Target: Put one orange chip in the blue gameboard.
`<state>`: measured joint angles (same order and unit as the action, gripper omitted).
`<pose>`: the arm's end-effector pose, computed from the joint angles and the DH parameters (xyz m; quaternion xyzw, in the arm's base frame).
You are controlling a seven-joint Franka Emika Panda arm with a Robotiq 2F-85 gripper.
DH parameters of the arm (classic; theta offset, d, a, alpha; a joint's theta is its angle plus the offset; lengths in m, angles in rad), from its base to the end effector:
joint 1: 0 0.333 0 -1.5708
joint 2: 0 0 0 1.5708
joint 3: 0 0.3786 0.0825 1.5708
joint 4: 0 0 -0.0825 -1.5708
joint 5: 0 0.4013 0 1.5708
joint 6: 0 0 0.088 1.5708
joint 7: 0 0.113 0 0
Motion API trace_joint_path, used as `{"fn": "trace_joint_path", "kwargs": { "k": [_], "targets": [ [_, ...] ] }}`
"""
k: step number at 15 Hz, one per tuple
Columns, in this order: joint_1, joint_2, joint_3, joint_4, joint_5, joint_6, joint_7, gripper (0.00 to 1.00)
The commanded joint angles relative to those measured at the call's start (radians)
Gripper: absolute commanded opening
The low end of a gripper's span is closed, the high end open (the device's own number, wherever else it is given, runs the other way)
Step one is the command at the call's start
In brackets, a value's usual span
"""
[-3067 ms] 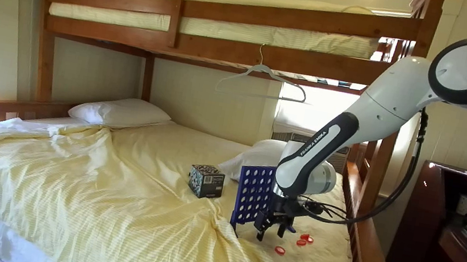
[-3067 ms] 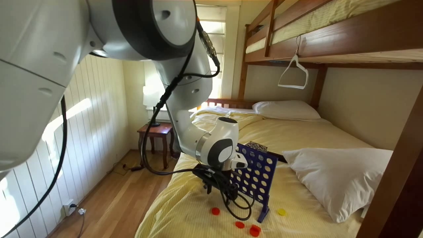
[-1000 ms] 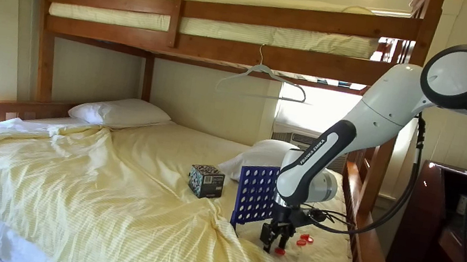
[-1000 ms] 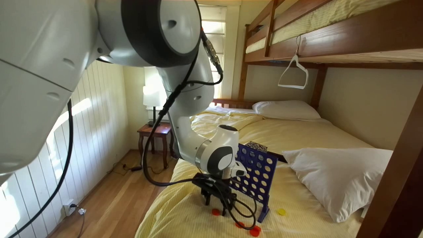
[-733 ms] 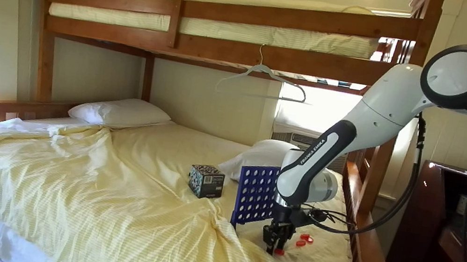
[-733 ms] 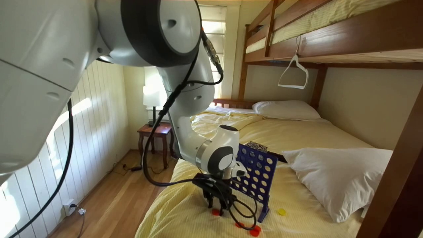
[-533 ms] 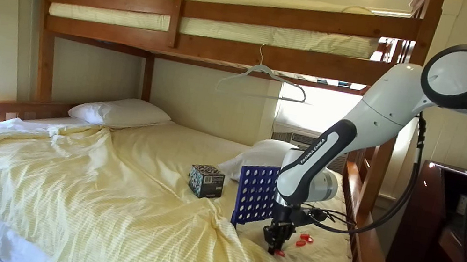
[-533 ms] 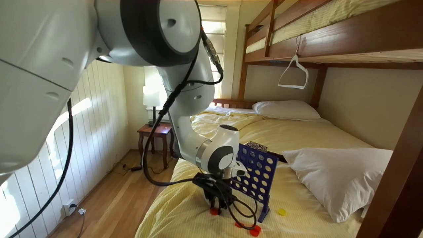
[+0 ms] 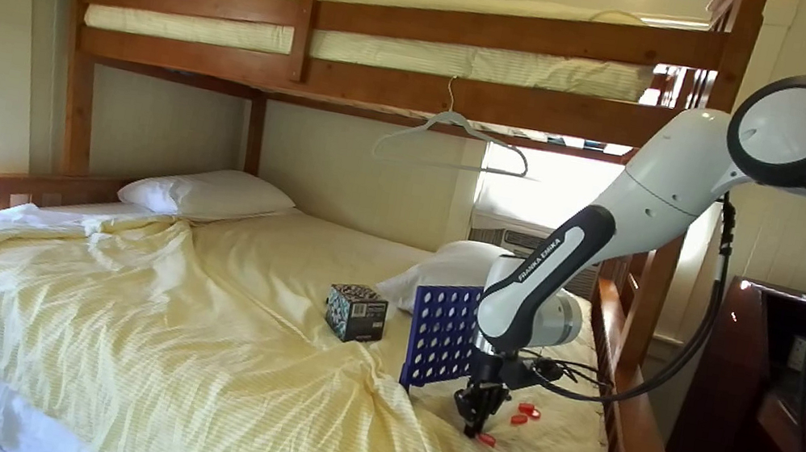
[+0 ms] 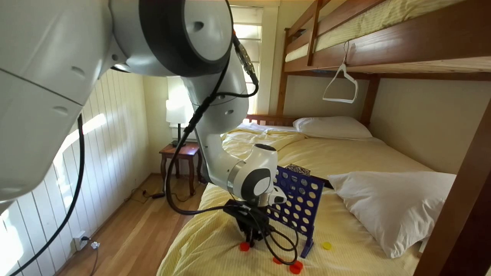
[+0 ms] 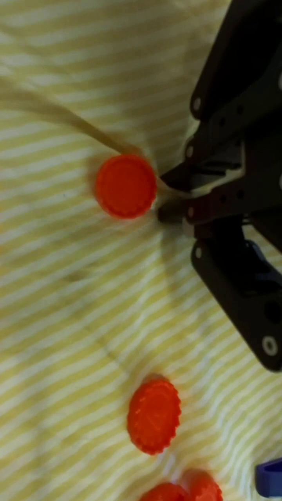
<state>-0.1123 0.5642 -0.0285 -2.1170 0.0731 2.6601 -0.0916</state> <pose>0.6037 -0.0872 0.1712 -0.9984 0.0550 0.0091 0.0101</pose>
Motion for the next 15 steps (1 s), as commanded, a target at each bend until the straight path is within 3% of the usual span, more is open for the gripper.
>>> {"fn": "trace_joint_path", "kwargs": {
  "k": [1, 8, 14, 15],
  "targets": [
    [0.005, -0.015, -0.003, -0.011, -0.017, -0.020, 0.007, 0.48],
    [0.025, -0.040, -0.007, -0.041, -0.031, -0.057, 0.016, 0.97],
    [0.040, -0.049, -0.015, -0.057, -0.044, -0.088, 0.027, 1.00],
    [0.039, -0.051, -0.015, -0.060, -0.044, -0.090, 0.027, 0.93]
  ]
}}
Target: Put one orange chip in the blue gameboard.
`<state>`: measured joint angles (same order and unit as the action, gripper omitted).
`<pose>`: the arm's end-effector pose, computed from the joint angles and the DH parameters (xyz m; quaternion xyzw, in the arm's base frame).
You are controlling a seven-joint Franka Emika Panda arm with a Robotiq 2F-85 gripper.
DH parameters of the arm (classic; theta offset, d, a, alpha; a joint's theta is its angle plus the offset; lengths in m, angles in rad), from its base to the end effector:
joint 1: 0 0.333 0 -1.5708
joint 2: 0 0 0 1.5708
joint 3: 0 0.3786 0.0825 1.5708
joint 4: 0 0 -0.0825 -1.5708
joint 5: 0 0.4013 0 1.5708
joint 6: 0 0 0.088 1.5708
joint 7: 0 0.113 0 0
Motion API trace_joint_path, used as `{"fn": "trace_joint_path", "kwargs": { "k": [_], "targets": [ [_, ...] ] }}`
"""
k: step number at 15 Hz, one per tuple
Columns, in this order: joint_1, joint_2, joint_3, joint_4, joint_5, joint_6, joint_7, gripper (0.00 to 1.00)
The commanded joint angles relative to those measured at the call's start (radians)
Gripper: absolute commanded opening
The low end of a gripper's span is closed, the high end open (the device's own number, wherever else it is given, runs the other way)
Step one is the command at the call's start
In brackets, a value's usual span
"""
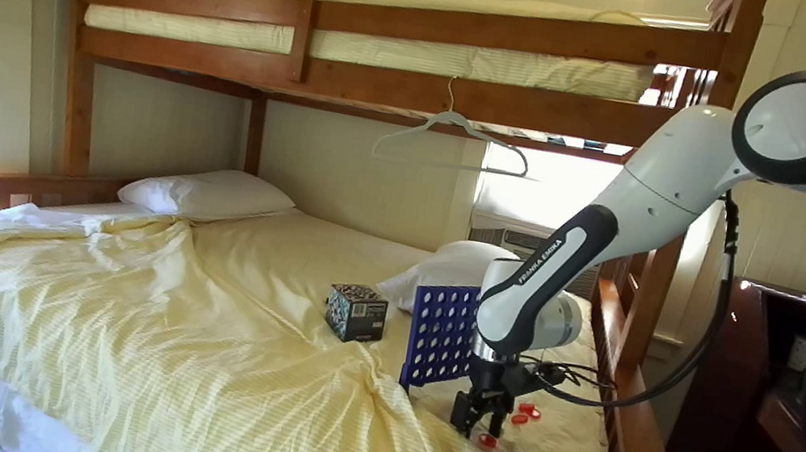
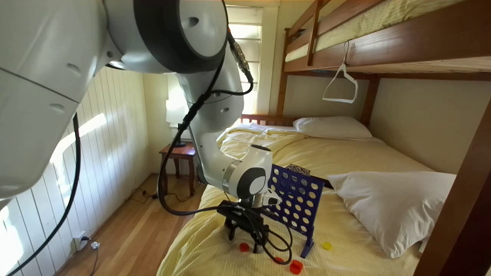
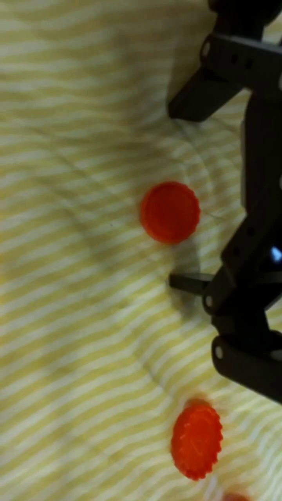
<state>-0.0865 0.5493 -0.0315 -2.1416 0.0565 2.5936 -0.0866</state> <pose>0.5895 -0.0708 0.1667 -0.9981 0.0386 0.0475 0.0101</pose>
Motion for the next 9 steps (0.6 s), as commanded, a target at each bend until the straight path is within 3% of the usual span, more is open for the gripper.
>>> {"fn": "trace_joint_path", "kwargs": {
  "k": [1, 2, 3, 5, 6, 7, 8, 9],
  "targets": [
    [0.012, -0.037, -0.012, -0.036, -0.027, -0.026, 0.021, 0.77],
    [0.012, -0.037, -0.013, -0.035, -0.027, -0.029, 0.022, 0.68],
    [0.013, -0.038, -0.015, -0.034, -0.028, -0.028, 0.025, 0.66],
    [0.011, -0.038, -0.016, -0.035, -0.026, -0.012, 0.023, 0.76],
    [0.010, -0.038, -0.017, -0.032, -0.025, -0.005, 0.026, 0.91],
    [0.008, -0.038, -0.015, -0.034, -0.024, 0.002, 0.021, 0.94],
    [0.009, -0.038, -0.015, -0.034, -0.025, 0.004, 0.019, 0.92],
    [0.010, -0.038, -0.016, -0.034, -0.026, 0.005, 0.020, 0.82]
  ]
}}
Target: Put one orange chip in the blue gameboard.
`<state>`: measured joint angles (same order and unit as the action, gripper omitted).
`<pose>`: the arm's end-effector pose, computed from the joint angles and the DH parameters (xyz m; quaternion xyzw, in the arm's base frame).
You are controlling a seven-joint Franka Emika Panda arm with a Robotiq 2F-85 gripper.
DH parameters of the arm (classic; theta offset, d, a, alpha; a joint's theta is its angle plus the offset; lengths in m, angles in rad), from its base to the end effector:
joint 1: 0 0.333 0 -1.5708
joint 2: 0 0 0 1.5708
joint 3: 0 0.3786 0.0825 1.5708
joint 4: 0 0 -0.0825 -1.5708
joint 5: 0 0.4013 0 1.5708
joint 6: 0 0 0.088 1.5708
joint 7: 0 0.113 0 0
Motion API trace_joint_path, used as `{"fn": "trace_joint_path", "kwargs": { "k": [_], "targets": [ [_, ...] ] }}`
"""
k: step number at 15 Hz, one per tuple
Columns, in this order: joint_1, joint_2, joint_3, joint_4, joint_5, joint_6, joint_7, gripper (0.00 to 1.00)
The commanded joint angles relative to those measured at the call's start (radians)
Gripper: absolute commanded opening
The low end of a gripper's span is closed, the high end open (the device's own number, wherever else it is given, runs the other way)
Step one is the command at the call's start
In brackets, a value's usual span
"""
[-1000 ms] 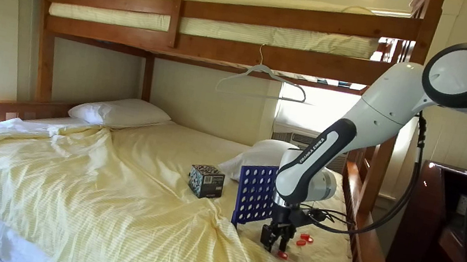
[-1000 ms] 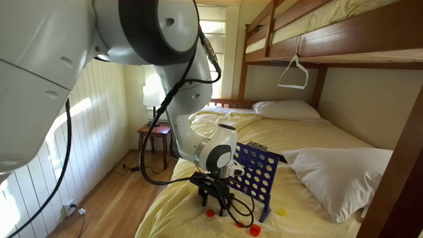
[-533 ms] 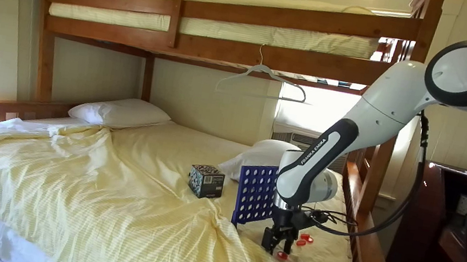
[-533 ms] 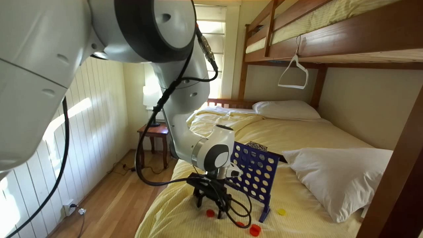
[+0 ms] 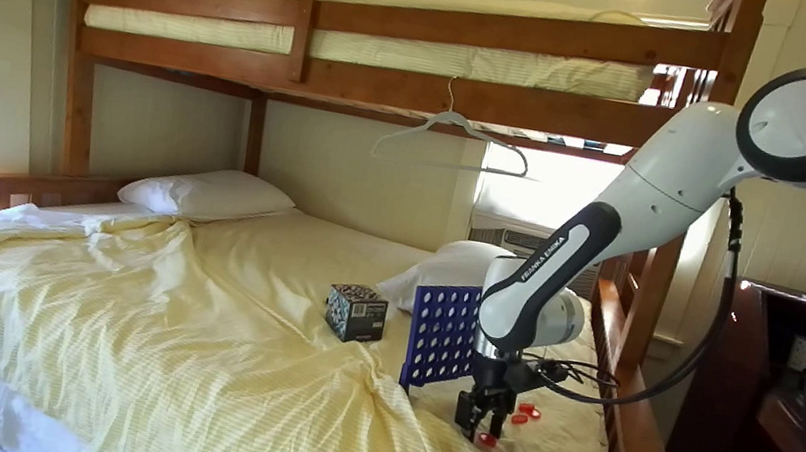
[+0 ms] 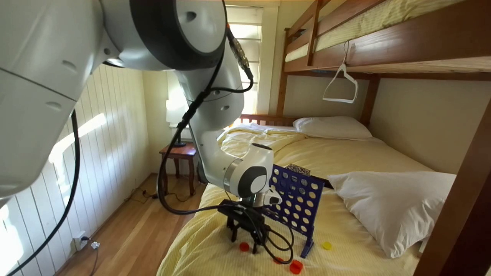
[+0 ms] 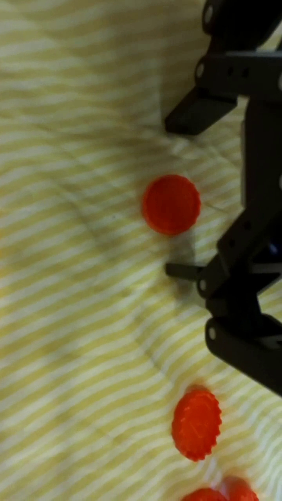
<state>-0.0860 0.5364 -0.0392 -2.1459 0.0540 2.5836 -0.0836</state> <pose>0.5880 -0.0748 0.1722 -0.9979 0.0421 0.0483 0.0081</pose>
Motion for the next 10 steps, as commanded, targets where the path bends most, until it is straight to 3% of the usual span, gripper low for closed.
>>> {"fn": "trace_joint_path", "kwargs": {
  "k": [1, 3, 4, 6, 7, 8, 10],
  "targets": [
    [0.009, -0.025, -0.008, -0.030, -0.024, 0.016, 0.016, 0.73],
    [0.010, -0.025, -0.009, -0.030, -0.026, 0.015, 0.017, 0.61],
    [0.010, -0.025, -0.010, -0.030, -0.026, 0.015, 0.018, 0.48],
    [0.010, -0.026, -0.011, -0.032, -0.026, 0.017, 0.019, 0.35],
    [0.010, -0.027, -0.012, -0.032, -0.027, 0.017, 0.020, 0.44],
    [0.010, -0.028, -0.013, -0.032, -0.027, 0.018, 0.021, 0.67],
    [0.010, -0.028, -0.014, -0.033, -0.028, 0.019, 0.020, 0.73]
  ]
}}
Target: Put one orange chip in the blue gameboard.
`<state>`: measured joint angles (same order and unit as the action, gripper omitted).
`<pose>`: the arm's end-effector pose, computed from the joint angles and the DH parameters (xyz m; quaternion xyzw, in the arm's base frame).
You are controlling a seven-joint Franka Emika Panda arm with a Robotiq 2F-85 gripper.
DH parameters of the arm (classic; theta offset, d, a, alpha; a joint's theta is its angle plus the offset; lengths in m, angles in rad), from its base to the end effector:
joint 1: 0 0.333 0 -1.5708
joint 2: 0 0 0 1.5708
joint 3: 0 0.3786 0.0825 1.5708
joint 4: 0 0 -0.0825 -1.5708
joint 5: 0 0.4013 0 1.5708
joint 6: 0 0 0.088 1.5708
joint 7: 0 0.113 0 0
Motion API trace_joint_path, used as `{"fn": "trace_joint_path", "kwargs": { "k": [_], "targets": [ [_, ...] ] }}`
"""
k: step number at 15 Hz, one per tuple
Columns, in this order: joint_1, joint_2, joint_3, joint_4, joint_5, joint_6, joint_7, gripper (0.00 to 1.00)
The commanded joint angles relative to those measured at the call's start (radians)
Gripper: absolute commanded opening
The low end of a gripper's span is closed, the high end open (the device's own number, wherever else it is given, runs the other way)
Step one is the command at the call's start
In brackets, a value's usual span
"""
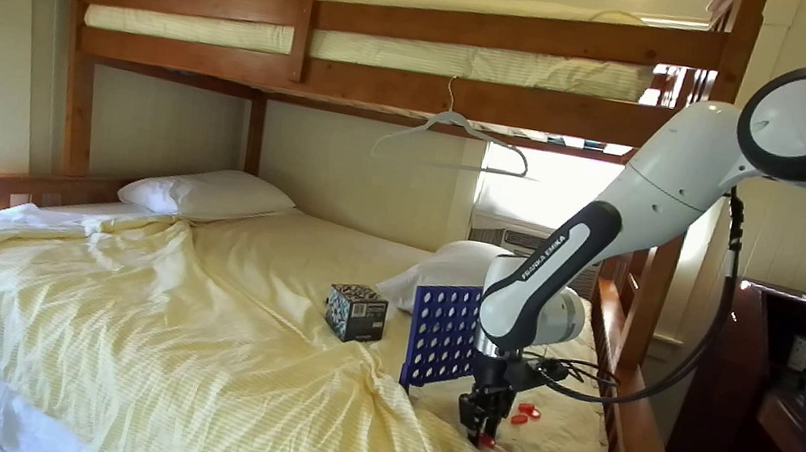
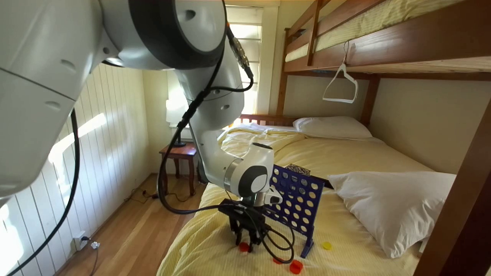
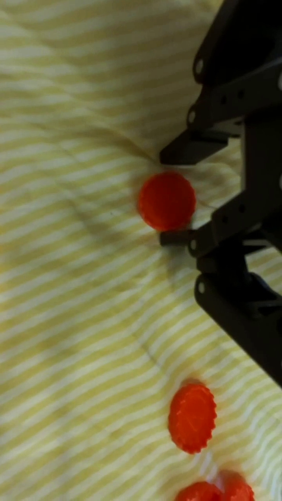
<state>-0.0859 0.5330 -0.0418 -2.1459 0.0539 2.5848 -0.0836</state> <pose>0.5885 -0.0763 0.1744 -0.9980 0.0431 0.0461 0.0073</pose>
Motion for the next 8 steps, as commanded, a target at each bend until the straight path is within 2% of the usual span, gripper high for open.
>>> {"fn": "trace_joint_path", "kwargs": {
  "k": [1, 4, 8],
  "targets": [
    [0.010, -0.025, -0.012, -0.034, -0.028, 0.018, 0.020, 0.75],
    [0.009, -0.026, -0.014, -0.035, -0.029, 0.018, 0.019, 0.42],
    [0.009, -0.027, -0.018, -0.038, -0.032, 0.022, 0.019, 0.11]
  ]
}}
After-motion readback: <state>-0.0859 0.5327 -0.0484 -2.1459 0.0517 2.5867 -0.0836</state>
